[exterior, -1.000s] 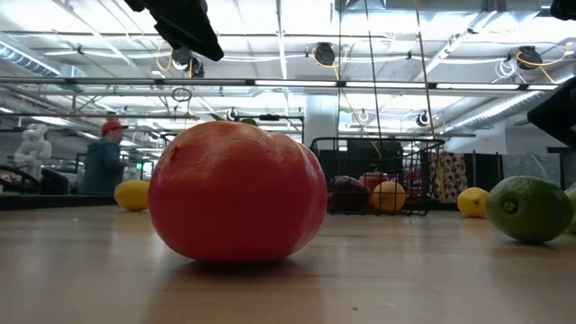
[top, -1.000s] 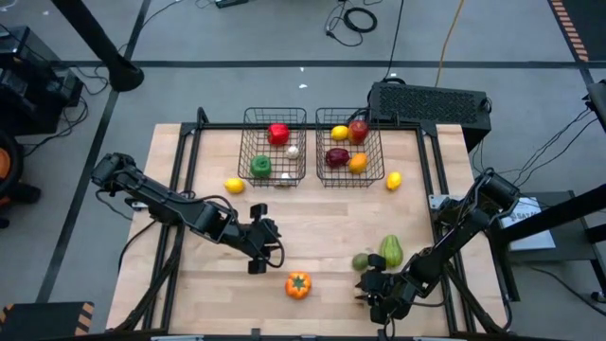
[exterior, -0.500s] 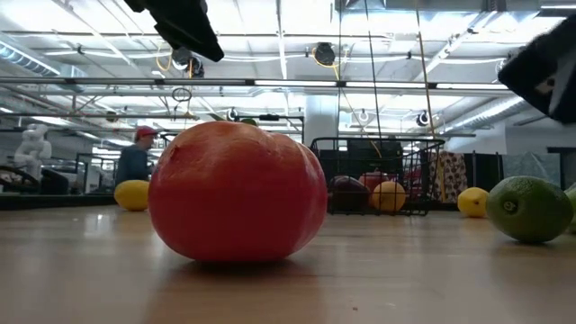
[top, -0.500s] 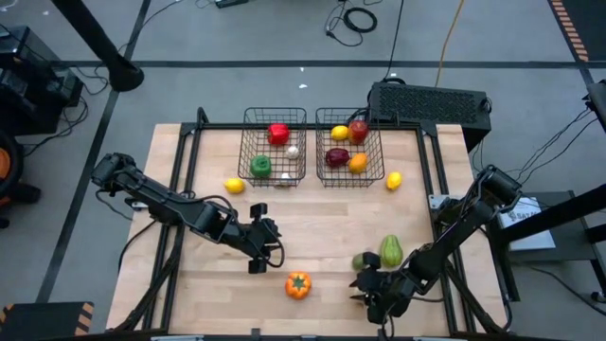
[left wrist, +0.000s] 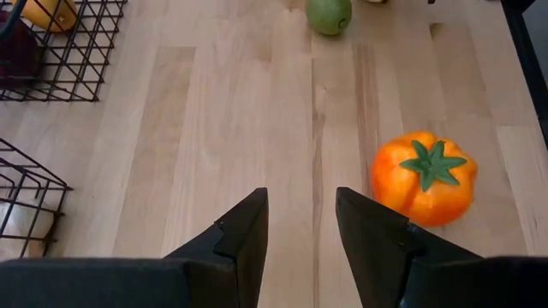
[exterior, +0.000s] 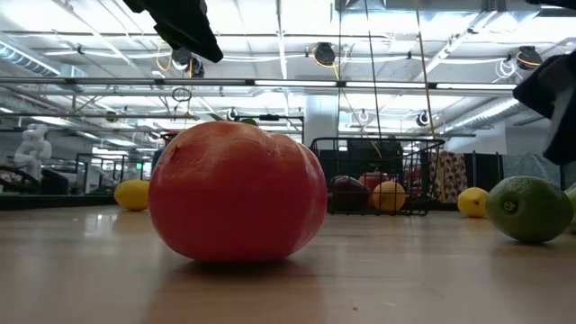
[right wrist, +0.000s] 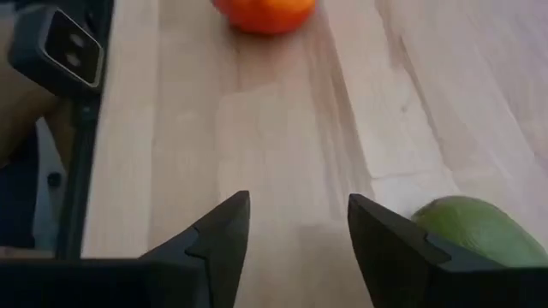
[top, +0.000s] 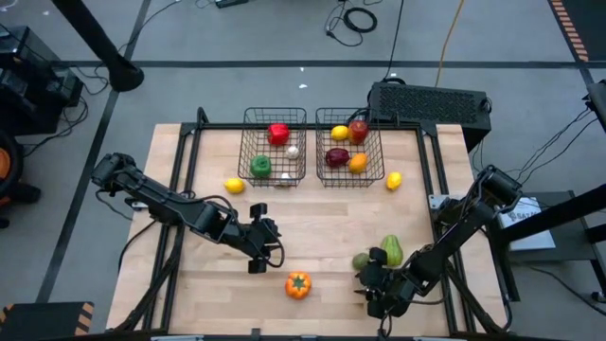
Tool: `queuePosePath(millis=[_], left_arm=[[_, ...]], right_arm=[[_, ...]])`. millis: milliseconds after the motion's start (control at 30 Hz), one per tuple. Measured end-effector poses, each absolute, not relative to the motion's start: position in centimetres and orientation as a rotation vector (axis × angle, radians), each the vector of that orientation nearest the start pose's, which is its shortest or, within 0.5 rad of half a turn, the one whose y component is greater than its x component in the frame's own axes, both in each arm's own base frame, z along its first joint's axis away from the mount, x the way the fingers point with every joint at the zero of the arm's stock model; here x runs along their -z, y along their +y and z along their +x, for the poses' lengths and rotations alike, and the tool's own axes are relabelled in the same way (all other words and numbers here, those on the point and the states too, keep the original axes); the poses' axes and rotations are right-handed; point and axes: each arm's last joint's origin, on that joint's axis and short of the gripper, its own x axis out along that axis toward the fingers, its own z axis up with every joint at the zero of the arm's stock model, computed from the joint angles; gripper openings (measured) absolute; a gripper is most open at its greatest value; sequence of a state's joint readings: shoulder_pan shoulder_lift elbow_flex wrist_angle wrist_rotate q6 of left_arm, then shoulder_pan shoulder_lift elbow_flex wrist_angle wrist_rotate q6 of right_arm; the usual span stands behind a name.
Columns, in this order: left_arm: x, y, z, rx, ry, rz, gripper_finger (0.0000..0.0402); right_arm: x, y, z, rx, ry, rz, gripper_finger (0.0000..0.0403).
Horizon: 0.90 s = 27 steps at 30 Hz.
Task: Sort produce into baskets
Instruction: Put the white garlic into the left wire basket
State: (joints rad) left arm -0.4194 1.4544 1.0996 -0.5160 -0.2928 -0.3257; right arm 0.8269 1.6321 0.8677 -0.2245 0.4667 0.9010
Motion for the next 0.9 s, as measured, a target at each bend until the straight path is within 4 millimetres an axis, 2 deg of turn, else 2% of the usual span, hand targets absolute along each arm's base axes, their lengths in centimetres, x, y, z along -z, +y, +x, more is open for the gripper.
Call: queuePosePath(millis=[167, 367, 567, 733, 800, 900], left_arm=[[-26.4, -11.5, 27.9, -0.016, 0.822, -0.005, 0.0145], [-26.4, -11.5, 27.9, -0.016, 0.823, -0.004, 0.0145], [-26.4, -11.5, 27.9, -0.017, 0.823, -0.005, 0.0145], [-26.4, -11.5, 27.9, -0.017, 0.822, -0.005, 0.0145], [-26.4, -11.5, 27.9, -0.017, 0.822, -0.005, 0.0145], [-26.4, -11.5, 27.9, -0.016, 0.822, -0.005, 0.0145]], right_arm=[[-16.3, 21.6, 20.7, 0.083, 0.966, 0.199, 0.0232], [-18.8, 22.7, 19.8, 0.106, 1.042, 0.126, 0.0266], [-19.3, 24.0, 18.5, 0.032, 1.091, 0.122, 0.0267], [-19.6, 25.5, 17.8, -0.058, 1.043, 0.165, 0.0264], [-19.5, 25.9, 17.8, -0.105, 1.015, 0.107, 0.0263], [-19.2, 26.5, 18.0, -0.189, 0.945, -0.068, 0.0263]])
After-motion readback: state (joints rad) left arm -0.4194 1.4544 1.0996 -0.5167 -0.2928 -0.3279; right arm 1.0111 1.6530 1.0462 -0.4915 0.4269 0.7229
